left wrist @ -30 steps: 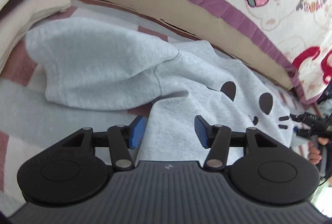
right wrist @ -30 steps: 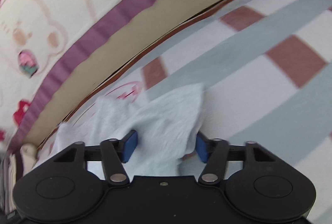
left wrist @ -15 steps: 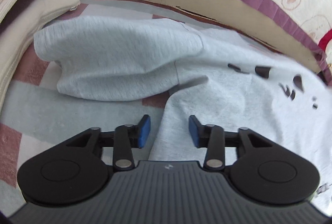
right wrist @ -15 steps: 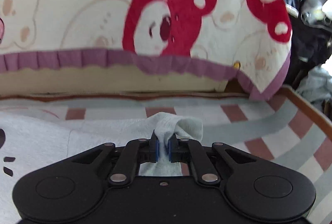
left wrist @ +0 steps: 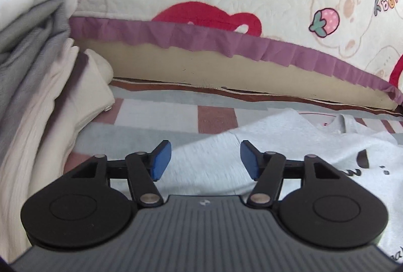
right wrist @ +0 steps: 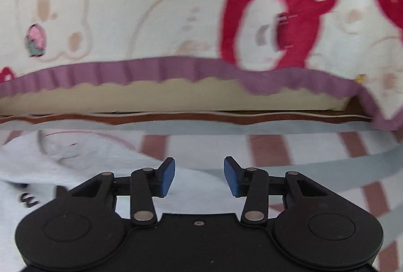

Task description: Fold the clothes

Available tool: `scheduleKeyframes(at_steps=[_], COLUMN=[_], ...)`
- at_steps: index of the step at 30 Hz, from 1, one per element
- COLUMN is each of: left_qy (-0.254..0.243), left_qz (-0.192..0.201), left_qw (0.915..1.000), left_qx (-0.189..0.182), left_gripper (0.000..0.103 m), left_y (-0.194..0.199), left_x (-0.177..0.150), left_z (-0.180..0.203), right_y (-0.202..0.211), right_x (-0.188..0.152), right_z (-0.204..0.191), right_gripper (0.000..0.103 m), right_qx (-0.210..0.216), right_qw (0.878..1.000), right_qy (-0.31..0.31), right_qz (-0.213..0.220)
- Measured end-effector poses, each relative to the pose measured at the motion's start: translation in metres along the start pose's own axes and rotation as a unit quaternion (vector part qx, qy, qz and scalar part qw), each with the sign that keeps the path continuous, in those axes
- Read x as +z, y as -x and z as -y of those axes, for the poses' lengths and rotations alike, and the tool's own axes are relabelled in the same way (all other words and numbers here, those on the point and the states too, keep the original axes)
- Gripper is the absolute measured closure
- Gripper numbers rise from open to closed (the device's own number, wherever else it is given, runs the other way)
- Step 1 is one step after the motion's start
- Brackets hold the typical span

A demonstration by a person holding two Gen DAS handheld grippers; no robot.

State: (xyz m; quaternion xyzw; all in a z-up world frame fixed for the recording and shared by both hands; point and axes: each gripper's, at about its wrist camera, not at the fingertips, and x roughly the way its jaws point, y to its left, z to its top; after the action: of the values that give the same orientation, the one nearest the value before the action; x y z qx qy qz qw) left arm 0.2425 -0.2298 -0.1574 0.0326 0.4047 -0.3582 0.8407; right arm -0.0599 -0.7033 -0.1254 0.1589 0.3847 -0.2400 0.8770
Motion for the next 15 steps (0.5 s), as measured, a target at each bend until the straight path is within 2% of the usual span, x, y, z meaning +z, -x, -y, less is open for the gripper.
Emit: scheduleKeyframes(at_steps=[1, 2, 4, 8, 10, 13, 15], left_qy=[-0.002, -0.005, -0.007, 0.047, 0.058, 0.005, -0.039], left_qz=[0.004, 0.007, 0.016, 0.039, 0.027, -0.021, -0.044], left_qw=[1.0000, 1.0000, 0.9999, 0.9966, 0.9950, 0.9960, 0.9944], left_qx=[0.001, 0.001, 0.000, -0.056, -0.076, -0.087, -0.088], left_gripper=[0.043, 0.043, 0.043, 0.043, 0.043, 0.043, 0.043], left_y=[-0.005, -0.009, -0.019, -0.040, -0.052, -0.071, -0.082], left_x=[0.004, 0.009, 0.017, 0.030, 0.040, 0.046, 0.044], left_z=[-0.001, -0.002, -0.004, -0.009, -0.004, 0.021, 0.039], right_y=[-0.018, -0.035, -0.062, -0.092, -0.092, -0.096, -0.104], right_x=[0.006, 0.010, 0.014, 0.005, 0.002, 0.003, 0.004], right_z=[-0.011, -0.021, -0.041, -0.068, -0.080, -0.086, -0.081], right_gripper=[0.054, 0.053, 0.053, 0.054, 0.053, 0.037, 0.035], right_qx=[0.025, 0.031, 0.021, 0.013, 0.022, -0.001, -0.010], right_qw=[0.999, 0.999, 0.998, 0.996, 0.995, 0.993, 0.992], right_qy=[0.014, 0.027, 0.040, 0.053, 0.077, 0.110, 0.112], right_qz=[-0.019, -0.029, -0.039, -0.063, -0.056, -0.049, -0.059])
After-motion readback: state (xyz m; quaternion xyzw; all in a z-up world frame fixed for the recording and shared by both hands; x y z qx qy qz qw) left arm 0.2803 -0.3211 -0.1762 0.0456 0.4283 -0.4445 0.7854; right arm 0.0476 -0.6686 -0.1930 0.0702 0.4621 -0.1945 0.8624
